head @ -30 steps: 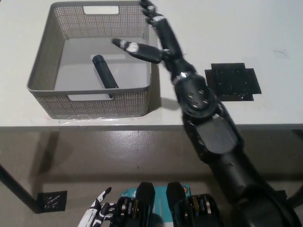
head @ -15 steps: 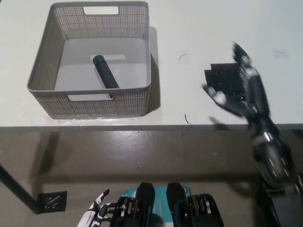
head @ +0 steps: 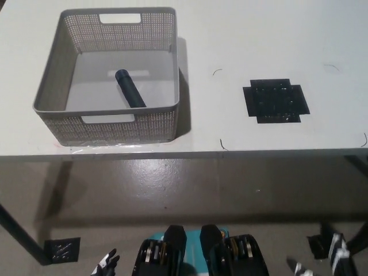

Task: Use the right hand to pick up a electric screw driver and put it into a container on the left side

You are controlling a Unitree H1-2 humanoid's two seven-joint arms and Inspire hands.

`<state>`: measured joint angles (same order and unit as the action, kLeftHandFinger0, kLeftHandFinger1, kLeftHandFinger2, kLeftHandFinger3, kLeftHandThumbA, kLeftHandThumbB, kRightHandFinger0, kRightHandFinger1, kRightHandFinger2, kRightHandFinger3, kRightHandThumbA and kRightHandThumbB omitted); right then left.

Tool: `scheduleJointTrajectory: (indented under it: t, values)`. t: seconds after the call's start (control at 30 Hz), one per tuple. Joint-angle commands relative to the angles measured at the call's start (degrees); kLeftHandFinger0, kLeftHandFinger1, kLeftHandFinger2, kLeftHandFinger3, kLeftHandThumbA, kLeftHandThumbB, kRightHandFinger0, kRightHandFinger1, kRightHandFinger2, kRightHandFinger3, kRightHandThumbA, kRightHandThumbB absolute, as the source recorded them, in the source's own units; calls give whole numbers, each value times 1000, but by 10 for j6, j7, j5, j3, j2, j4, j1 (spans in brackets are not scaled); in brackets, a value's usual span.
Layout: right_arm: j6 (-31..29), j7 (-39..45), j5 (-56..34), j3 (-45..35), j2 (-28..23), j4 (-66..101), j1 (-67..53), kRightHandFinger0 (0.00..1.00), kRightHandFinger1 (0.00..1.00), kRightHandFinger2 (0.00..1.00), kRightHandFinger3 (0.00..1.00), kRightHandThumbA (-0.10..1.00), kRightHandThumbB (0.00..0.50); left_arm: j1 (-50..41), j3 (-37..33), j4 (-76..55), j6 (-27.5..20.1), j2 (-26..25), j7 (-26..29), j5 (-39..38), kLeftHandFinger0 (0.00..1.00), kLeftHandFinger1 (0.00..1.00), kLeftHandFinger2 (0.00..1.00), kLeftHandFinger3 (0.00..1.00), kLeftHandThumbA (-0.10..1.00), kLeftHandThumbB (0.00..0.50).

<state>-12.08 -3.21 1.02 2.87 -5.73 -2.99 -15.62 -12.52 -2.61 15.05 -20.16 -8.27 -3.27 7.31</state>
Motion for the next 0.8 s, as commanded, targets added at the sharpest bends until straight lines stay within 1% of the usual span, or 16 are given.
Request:
scheduleJointTrajectory:
  t: [0.0, 0.07, 0.1, 0.2, 0.3, 0.37, 0.4, 0.43, 0.53, 0.57, 0.63, 0.73, 0.77]
  values:
    - [-116, 26, -29, -3, 3, -65, -5, 1000, 1000, 1000, 1000, 909, 298, -11, 6, -29, -8, 1, 7, -7, 1000, 1000, 1000, 1000, 1000, 171]
    - [-120, 33, -34, -5, -2, -88, 0, 1000, 1000, 1000, 1000, 922, 305, -12, 7, -28, -10, 3, 9, -6, 1000, 1000, 1000, 1000, 1000, 154]
    - [-121, 44, -50, -8, -5, -101, 5, 1000, 1000, 1000, 1000, 920, 323, -11, 9, -27, -14, 5, 12, -6, 1000, 1000, 1000, 1000, 1000, 145]
    - [-125, 50, -58, -15, -8, -130, 27, 1000, 1000, 1000, 1000, 928, 341, -6, 15, -18, -25, 11, 20, -6, 1000, 1000, 1000, 1000, 1000, 140]
    - [-112, 53, -56, -16, -10, -139, 37, 1000, 1000, 1000, 1000, 967, 318, -7, 16, -21, -17, 12, 18, -4, 1000, 1000, 1000, 1000, 1000, 167]
    - [-106, 58, -60, -16, -9, -145, 46, 1000, 1000, 1000, 1000, 970, 315, -5, 19, -24, -10, 12, 20, -2, 1000, 1000, 1000, 1000, 1000, 168]
    - [-106, 60, -64, -17, -8, -149, 50, 1000, 1000, 1000, 1000, 969, 329, -3, 19, -25, -8, 11, 18, -4, 1000, 1000, 1000, 1000, 1000, 157]
    - [-104, 58, -59, -17, -8, -149, 52, 1000, 1000, 1000, 1000, 985, 350, -1, 20, -25, -8, 11, 18, -5, 1000, 1000, 1000, 1000, 1000, 159]
    - [-108, 63, -69, -20, -6, -158, 60, 1000, 1000, 1000, 1000, 975, 324, 7, 20, -24, -8, 10, 18, -2, 1000, 1000, 1000, 1000, 1000, 153]
    - [-107, 64, -72, -22, -5, -159, 61, 1000, 1000, 1000, 1000, 969, 317, 11, 21, -24, -8, 9, 18, -4, 1000, 1000, 1000, 1000, 1000, 158]
    - [-102, 65, -77, -24, -4, -155, 62, 1000, 1000, 1000, 1000, 964, 310, 18, 20, -20, -12, 9, 15, -7, 1000, 1000, 1000, 1000, 1000, 154]
    - [-97, 66, -77, -25, -4, -160, 77, 1000, 1000, 1000, 1000, 973, 303, 34, 22, -19, -1, 6, 15, -4, 1000, 1000, 1000, 1000, 1000, 169]
    - [-99, 66, -75, -25, -3, -163, 81, 1000, 1000, 1000, 1000, 980, 309, 37, 22, -19, -3, 4, 17, 1, 1000, 1000, 1000, 1000, 1000, 154]
